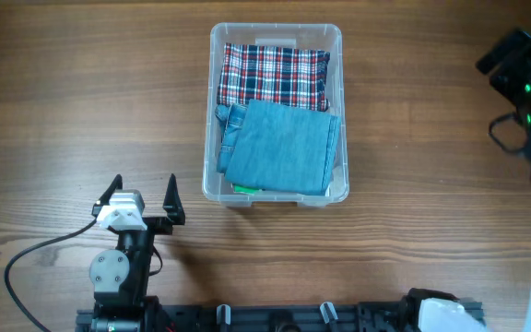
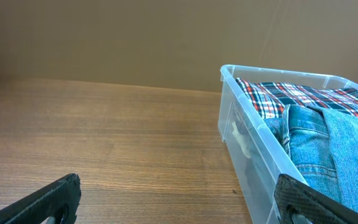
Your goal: Pack container
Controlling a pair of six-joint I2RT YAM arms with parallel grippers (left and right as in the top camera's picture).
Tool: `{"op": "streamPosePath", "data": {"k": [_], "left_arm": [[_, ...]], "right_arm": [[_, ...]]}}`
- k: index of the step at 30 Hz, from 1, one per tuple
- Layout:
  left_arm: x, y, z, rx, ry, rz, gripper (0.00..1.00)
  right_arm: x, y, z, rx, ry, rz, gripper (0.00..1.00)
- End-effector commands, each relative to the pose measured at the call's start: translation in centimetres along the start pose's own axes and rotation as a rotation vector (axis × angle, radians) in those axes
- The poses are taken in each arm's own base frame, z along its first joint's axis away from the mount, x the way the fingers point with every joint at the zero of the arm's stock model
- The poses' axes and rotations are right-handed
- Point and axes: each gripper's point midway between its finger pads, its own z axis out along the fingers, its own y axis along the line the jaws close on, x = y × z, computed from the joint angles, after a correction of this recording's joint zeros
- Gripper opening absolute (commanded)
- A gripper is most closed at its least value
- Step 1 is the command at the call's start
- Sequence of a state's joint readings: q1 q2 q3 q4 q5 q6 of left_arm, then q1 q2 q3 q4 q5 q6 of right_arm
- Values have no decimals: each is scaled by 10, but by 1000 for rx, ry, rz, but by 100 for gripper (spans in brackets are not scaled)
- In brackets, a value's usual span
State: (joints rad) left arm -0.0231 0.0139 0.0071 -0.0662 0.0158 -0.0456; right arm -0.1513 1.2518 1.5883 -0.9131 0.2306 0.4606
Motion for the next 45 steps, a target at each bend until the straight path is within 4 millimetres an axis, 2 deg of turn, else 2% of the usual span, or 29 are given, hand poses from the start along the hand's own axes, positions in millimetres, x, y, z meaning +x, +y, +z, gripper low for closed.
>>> {"op": "streamPosePath", "data": {"k": [1,12,16,20,22,28,34,45], "left_arm": [[1,3,0,-15,0,15,100],[1,3,0,-15,0,15,100],[1,3,0,-15,0,15,100],[1,3,0,-15,0,15,100],[1,3,0,-15,0,15,100],[1,3,0,-15,0,15,100],[1,3,0,-15,0,15,100],[1,3,0,-15,0,15,100]], "right_arm": [[8,-14,-20,-11,-84,28,100],[69,-32,-53,-236,-388,97,100],[97,-39,-55,-309,-457,115,100],[121,-43,-49,-372,-499,121,100],[128,-42,-48,-400,-514,114,100],[147,-24,-52,-543,-614,-53,100],[167,-27,-41,-567,-617,-51,100],[184,-27,-32,-603,-629,-61,100]]}}
